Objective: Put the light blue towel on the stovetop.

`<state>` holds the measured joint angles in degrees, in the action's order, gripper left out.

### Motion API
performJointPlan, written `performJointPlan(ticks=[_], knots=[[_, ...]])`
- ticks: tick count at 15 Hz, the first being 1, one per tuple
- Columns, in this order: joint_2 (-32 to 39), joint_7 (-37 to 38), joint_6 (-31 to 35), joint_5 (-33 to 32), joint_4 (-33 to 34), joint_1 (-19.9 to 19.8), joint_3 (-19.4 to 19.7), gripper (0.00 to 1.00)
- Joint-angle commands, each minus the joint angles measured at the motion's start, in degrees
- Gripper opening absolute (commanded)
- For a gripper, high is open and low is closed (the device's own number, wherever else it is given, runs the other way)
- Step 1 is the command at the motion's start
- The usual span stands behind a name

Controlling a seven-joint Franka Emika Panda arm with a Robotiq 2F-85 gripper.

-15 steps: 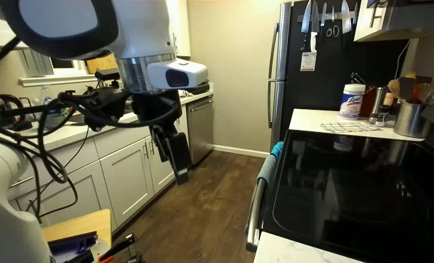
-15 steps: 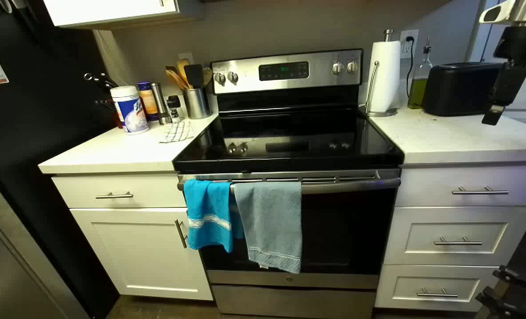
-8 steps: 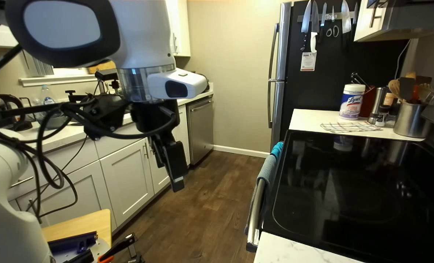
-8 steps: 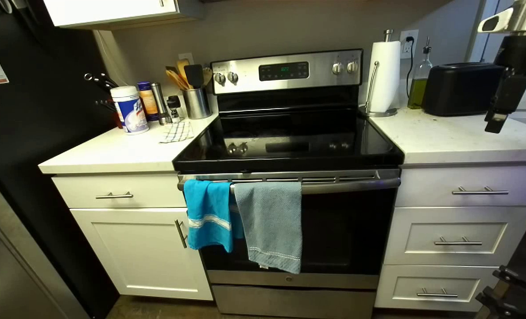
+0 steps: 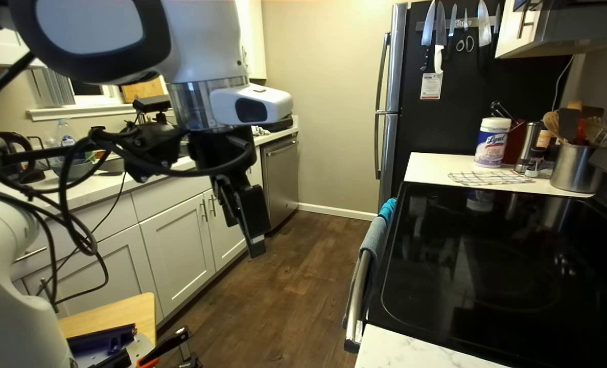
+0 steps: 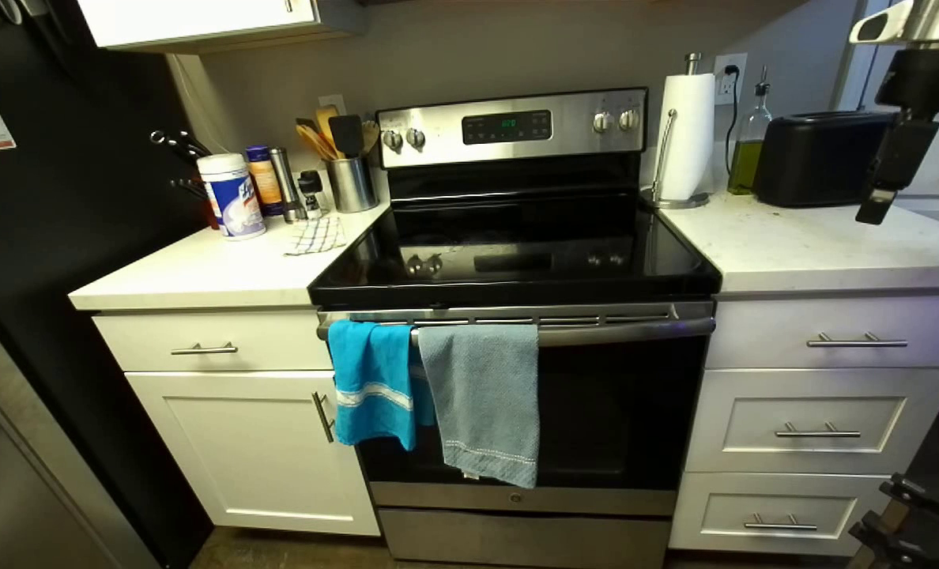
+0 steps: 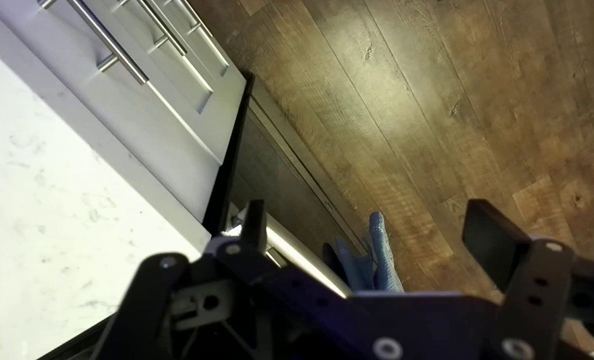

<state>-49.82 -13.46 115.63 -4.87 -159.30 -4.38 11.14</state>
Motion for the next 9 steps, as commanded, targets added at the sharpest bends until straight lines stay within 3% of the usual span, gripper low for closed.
performJointPlan(ticks=[1,9], knots=[[4.6,-0.4,2.6,-1.4,3.2,1.2,-2.5,1.00],[16.1,-1.8,8.2,-7.1,11.9,6.1,-9.3,1.00]])
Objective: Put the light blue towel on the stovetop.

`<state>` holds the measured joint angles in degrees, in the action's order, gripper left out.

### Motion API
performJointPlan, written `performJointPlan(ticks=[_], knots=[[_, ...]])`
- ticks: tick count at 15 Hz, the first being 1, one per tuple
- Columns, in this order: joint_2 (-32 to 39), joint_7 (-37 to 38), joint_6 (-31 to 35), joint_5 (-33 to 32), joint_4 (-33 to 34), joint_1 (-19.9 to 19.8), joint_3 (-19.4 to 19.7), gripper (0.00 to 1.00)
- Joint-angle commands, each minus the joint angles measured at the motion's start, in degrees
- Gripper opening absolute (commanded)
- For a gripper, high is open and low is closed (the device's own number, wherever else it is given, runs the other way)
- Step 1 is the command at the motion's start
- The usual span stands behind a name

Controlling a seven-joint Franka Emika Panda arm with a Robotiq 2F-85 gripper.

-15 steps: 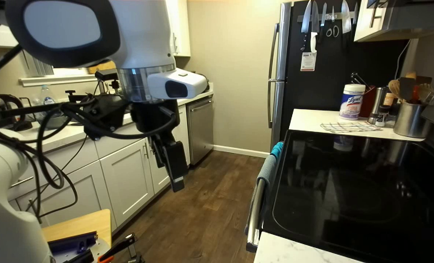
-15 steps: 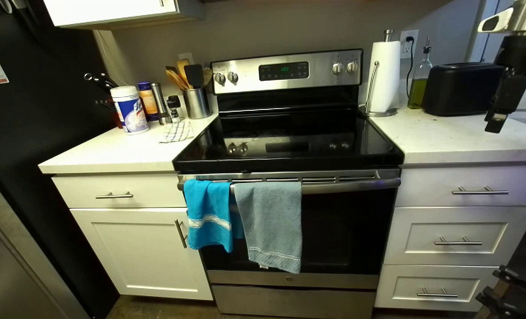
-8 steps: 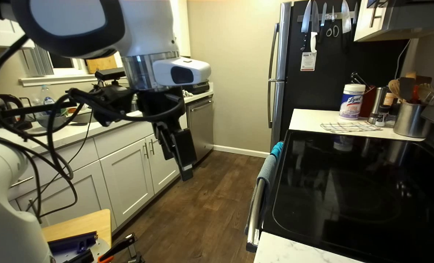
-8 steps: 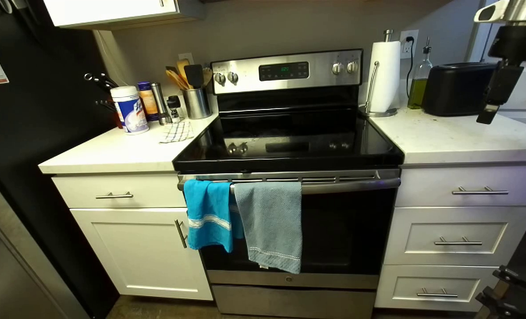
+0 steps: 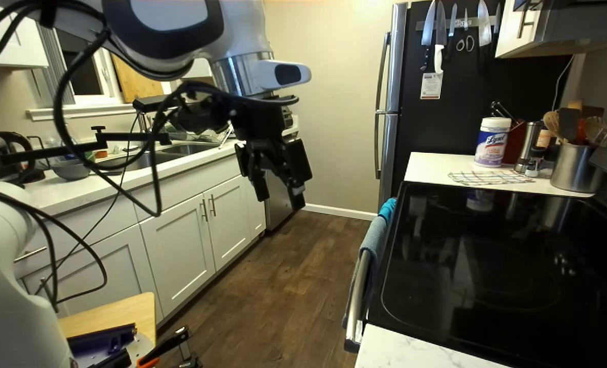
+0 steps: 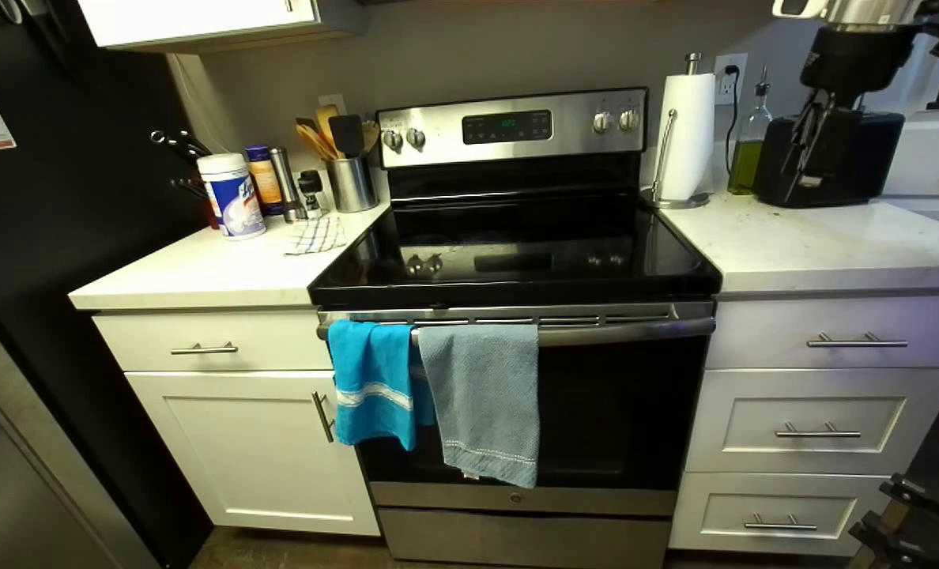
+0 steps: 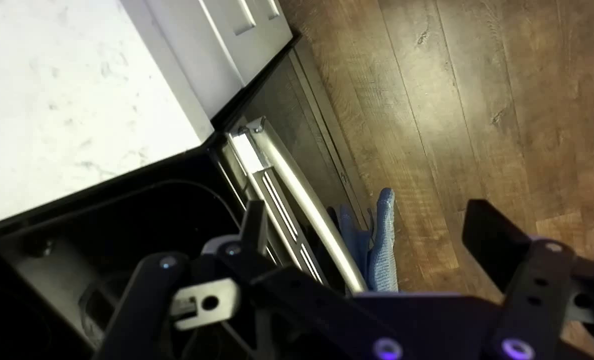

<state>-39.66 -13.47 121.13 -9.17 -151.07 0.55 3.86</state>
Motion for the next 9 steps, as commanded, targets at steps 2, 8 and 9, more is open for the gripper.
performJointPlan(ticks=[2,8,9], knots=[[9.9,-2.0,5.9,-4.4,5.7,2.1,-3.1,1.00],[21.8,-3.9,18.8,-6.0,10.9,4.5,-5.0,1.00],[23.6,-4.6,20.3,-5.5,11.8,5.0,-5.2,1.00]])
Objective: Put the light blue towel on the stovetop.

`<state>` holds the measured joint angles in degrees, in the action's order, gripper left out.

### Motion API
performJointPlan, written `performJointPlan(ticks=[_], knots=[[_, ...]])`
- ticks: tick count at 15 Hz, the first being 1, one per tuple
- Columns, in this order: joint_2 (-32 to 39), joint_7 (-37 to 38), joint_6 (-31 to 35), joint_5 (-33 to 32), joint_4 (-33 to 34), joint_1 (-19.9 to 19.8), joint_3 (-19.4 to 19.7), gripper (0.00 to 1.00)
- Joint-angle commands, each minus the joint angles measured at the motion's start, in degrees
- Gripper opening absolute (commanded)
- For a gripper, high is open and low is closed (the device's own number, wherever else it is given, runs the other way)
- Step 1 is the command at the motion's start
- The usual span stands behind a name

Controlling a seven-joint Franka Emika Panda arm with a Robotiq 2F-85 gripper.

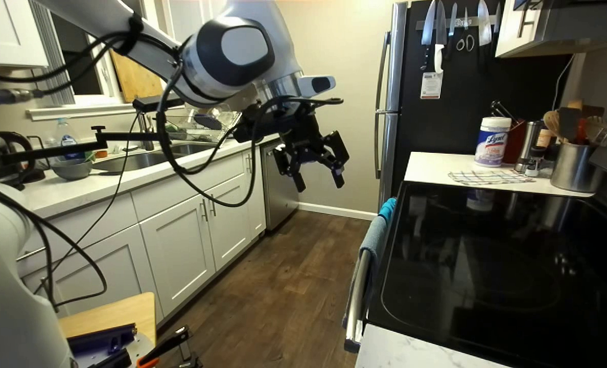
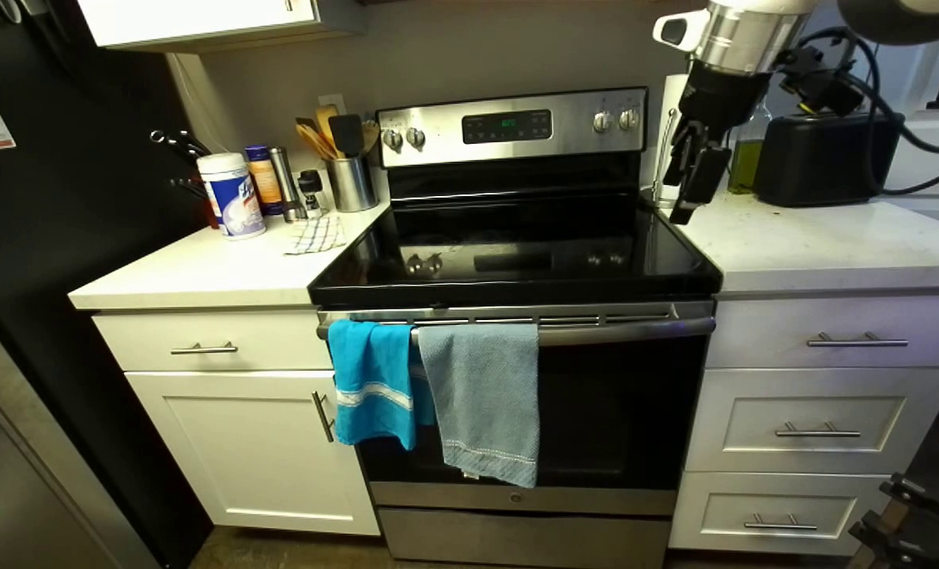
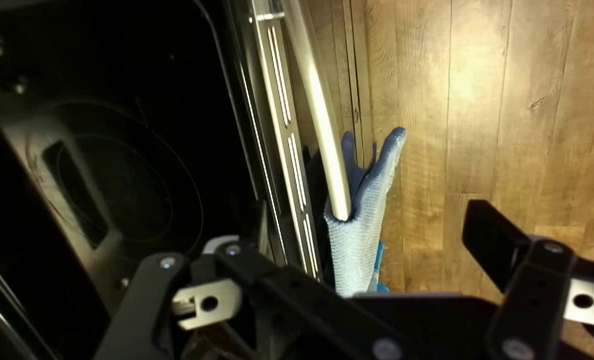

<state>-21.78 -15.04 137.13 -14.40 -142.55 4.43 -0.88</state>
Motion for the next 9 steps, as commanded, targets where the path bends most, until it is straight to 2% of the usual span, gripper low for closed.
performJointPlan(ticks=[1,5,6,9], knots=[[7.5,-3.2,5.8,-0.6,4.2,1.4,-1.1,1.00],[12.1,-4.3,8.1,-0.4,7.0,2.5,-2.5,1.00],[10.1,-2.0,6.8,0.2,5.6,2.0,-2.6,1.00],[12.1,-2.2,7.0,0.2,7.0,2.2,-3.1,1.00]])
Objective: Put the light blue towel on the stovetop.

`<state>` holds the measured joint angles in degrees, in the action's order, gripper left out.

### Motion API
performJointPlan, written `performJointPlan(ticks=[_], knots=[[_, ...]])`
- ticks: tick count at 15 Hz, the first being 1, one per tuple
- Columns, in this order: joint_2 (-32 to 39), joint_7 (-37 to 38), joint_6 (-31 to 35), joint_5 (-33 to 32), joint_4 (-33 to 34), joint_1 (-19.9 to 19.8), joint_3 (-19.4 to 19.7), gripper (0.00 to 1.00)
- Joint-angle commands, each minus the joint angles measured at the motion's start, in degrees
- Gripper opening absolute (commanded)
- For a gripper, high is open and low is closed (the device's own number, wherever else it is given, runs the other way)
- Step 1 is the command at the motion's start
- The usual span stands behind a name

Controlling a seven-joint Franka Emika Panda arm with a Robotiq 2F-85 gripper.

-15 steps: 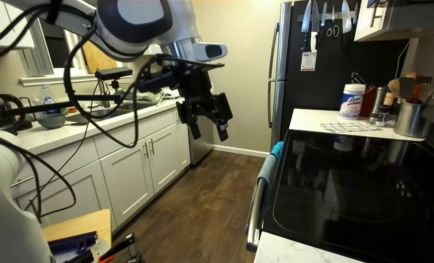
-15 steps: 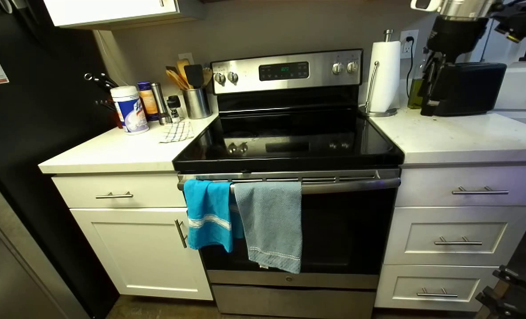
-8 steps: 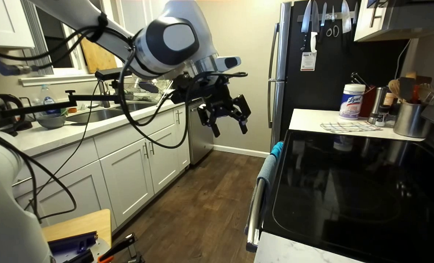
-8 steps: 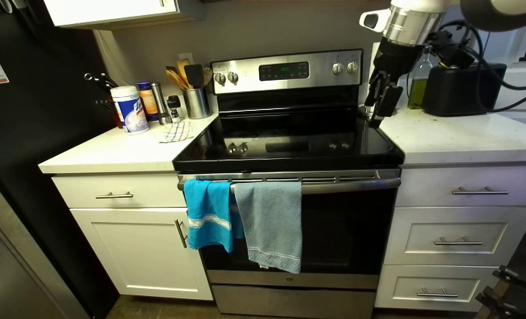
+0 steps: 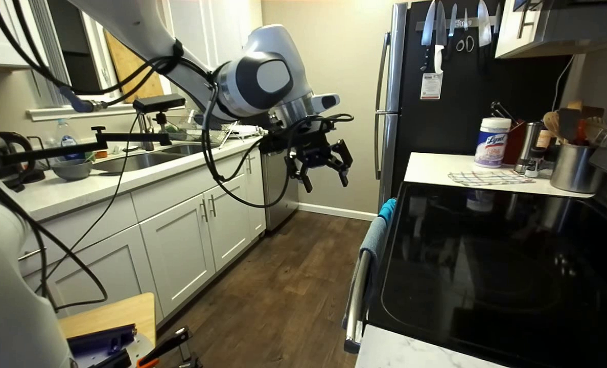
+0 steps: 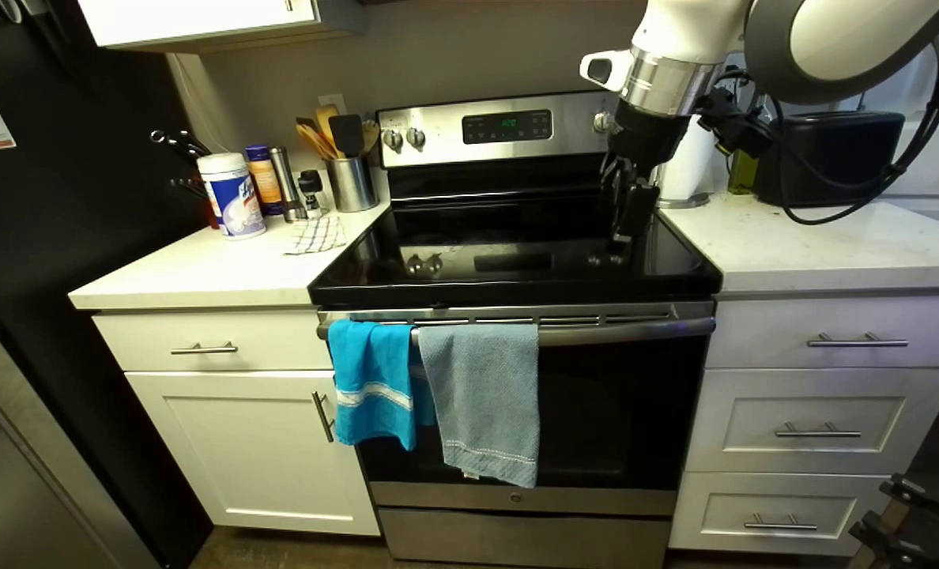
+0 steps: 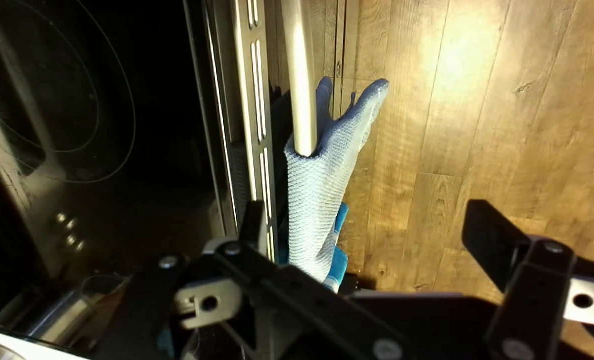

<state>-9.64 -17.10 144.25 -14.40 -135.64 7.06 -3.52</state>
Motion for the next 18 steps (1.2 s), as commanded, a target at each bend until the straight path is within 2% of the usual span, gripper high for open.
performJointPlan(ticks=[1,11,18], knots=[[0.1,-0.2,-0.1,0.2,0.2,-0.4,-0.4,1.00],[1.3,-0.2,1.0,0.1,0.4,-0.7,-0.3,1.00],[10.1,-1.3,6.5,-2.6,5.0,-1.1,-0.4,1.00]])
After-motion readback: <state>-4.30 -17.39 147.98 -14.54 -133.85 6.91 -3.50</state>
